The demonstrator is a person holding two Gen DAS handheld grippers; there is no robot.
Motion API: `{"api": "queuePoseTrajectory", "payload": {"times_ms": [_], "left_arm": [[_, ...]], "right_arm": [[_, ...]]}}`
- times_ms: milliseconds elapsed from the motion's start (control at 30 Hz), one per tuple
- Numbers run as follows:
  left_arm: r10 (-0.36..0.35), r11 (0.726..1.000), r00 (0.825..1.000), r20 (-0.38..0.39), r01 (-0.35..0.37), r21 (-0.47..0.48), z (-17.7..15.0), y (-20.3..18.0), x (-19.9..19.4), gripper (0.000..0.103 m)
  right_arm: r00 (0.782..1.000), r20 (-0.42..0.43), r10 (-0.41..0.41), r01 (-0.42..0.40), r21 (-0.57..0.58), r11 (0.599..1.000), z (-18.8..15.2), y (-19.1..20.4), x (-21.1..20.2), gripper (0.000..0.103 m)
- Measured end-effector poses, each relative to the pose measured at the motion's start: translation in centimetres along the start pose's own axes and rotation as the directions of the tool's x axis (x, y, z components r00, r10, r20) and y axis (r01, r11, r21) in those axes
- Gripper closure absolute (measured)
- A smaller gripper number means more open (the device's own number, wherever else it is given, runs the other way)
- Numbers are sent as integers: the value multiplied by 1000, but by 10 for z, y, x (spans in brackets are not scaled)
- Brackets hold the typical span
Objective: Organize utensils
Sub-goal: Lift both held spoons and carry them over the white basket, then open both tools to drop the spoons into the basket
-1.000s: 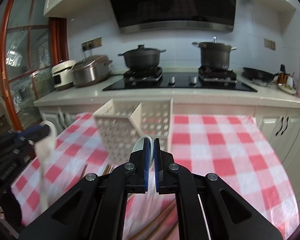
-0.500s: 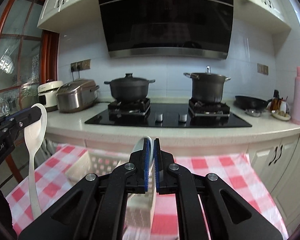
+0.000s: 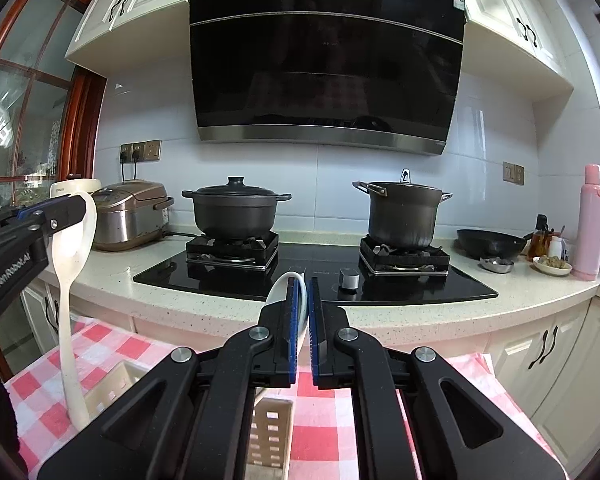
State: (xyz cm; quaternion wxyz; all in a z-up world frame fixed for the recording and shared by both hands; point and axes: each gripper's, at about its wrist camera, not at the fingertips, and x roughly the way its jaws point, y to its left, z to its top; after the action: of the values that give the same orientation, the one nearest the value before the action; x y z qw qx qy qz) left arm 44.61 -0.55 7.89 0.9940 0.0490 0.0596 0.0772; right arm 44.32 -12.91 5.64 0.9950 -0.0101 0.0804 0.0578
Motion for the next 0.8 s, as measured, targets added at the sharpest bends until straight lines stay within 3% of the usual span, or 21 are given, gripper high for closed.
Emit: {"api": "queuePoseTrajectory", "payload": {"times_ms": [533, 667, 733, 800], "left_arm": [[9, 999, 999, -33, -8, 35, -41, -11, 17, 93], [10, 1000, 1000, -25, -9, 21, -40, -6, 7, 82], [14, 1000, 1000, -18, -13, 18, -38, -3, 1, 79], [17, 1000, 1000, -17, -17, 13, -38, 0, -6, 76]], "right_arm": [[997, -55, 54, -53, 20, 998, -34, 9, 9, 96], [996, -61, 61, -60, 23, 998, -33, 9, 2, 93], [996, -63, 60, -59, 29, 998, -31, 7, -2, 84], [995, -72, 75, -72, 41, 997, -29, 4, -6, 68]]}}
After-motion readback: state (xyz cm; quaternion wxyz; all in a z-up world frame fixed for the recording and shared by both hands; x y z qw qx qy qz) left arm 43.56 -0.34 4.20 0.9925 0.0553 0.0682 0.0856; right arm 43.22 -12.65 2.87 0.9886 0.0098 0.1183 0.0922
